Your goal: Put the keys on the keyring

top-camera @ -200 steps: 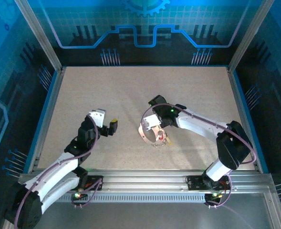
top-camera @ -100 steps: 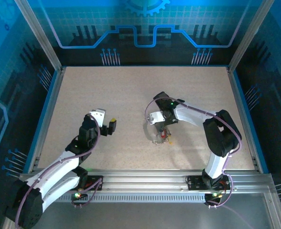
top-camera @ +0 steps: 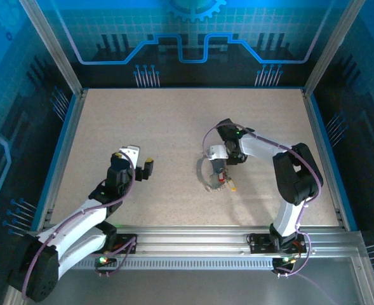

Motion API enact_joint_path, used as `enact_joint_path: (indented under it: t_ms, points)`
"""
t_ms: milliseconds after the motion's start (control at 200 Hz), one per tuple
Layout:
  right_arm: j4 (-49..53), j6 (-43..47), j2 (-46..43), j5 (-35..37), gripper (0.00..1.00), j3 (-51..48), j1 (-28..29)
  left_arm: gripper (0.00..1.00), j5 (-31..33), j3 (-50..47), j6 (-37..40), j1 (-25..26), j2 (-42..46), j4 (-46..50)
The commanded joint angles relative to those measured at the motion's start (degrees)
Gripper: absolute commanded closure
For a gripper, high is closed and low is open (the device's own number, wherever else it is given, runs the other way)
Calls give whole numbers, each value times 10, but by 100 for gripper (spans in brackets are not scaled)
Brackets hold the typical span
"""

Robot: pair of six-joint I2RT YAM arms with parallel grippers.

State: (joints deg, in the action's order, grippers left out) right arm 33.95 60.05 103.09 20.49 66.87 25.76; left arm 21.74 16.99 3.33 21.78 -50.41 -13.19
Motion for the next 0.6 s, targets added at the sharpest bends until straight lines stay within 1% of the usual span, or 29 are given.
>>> enact_joint_path:
  t_ms: [0, 110, 185, 305, 390, 395, 400, 405, 410, 415, 420, 425, 430, 445, 505, 595]
  points:
    - [36, -37, -37, -5, 78, 6, -17, 1, 22, 1, -5, -4, 10, -13]
    - [36, -52, -72, 11, 77, 9, -23, 1, 26, 3, -6, -4, 8, -16]
    - [34, -81, -108, -6, 76, 13, -28, 1, 40, 10, -8, -4, 0, -20]
    - [-7, -145, -185, -81, 75, 1, -40, 1, 55, 33, -5, -4, -19, -12]
    - [-73, -217, -254, -153, 74, -29, -65, 1, 57, 34, 4, -4, -31, -27]
    - [-78, -222, -258, -158, 73, -32, -67, 1, 57, 34, 4, -4, -32, -29]
    - [-82, -226, -262, -163, 68, -34, -69, 1, 58, 34, 4, -5, -32, -29]
    - [-88, -230, -265, -167, 58, -38, -70, 1, 58, 34, 5, -4, -33, -30]
    - [-93, -234, -268, -171, 39, -41, -72, 1, 58, 34, 5, -4, -34, -31]
    - [-97, -240, -274, -176, 22, -44, -74, 1, 59, 34, 5, -4, -34, -32]
    - [-102, -245, -278, -180, 11, -46, -76, 1, 59, 34, 6, -4, -34, -32]
    - [-109, -250, -282, -184, 5, -50, -78, 1, 59, 35, 6, -4, -34, -33]
    - [-114, -255, -288, -187, 2, -54, -80, 1, 59, 35, 7, -4, -34, -33]
    - [-132, -270, -299, -199, 0, -64, -87, 1, 59, 34, 8, -5, -35, -35]
    - [-209, -328, -347, -236, 0, -116, -111, 1, 57, 29, 14, -4, -32, -52]
    - [-315, -418, -406, -239, 0, -204, -143, 1, 62, 14, 6, -4, -29, -83]
